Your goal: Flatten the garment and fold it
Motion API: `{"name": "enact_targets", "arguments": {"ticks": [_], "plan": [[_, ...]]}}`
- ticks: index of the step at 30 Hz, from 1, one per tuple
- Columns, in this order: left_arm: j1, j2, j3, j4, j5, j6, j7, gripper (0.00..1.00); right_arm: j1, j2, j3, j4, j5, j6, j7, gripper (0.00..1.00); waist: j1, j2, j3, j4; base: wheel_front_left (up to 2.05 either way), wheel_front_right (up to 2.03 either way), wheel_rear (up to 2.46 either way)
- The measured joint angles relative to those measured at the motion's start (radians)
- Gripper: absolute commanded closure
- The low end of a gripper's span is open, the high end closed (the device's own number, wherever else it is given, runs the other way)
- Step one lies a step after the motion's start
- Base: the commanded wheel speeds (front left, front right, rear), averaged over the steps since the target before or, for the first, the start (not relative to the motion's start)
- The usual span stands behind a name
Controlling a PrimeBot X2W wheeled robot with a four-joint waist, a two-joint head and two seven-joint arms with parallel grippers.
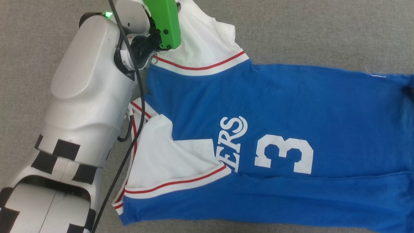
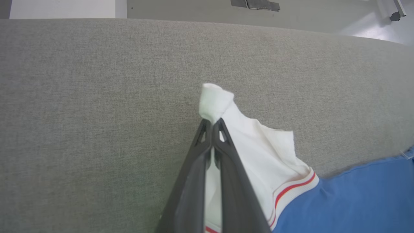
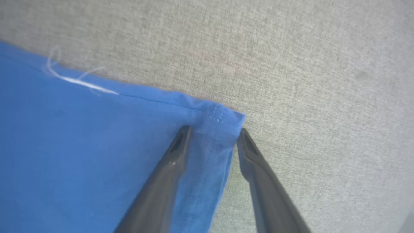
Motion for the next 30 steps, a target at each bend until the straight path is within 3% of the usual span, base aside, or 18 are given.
{"name": "enact_targets", "arguments": {"ticks": [4,10,14,22,30], "plan": [[0.024,0.001,0.020,-0.032,-0.034,-0.003,-0.016,1.00,0.001,0.034,-0.024,0.016,-0.002,0.000,-0.034,1.00,0.0000,0.0000,-0.021,-0.003,0.00,0.00,0.00],[0.103,0.004,0.056,-0.119,-0.104,-0.042,-0.035,1.00,0.021,0.075,-0.067,0.023,-0.002,0.000,-0.113,1.00,0.0000,0.0000,-0.084,-0.011,0.00,0.00,0.00],[0.224,0.041,0.077,-0.232,-0.127,-0.045,-0.037,1.00,0.097,0.088,-0.101,0.020,-0.002,0.000,-0.174,1.00,-0.0001,0.0000,-0.155,-0.013,0.00,0.00,0.00],[0.484,0.110,0.130,-0.442,-0.177,0.031,-0.037,1.00,0.275,0.148,-0.171,0.034,-0.012,0.000,-0.254,1.00,-0.0001,0.0000,-0.283,-0.007,0.00,0.00,0.00],[0.751,0.135,0.189,-0.606,-0.229,0.116,-0.052,1.00,0.391,0.198,-0.184,0.042,-0.021,0.000,-0.306,1.00,-0.0002,0.0000,-0.380,0.003,0.00,0.00,0.00]]}}
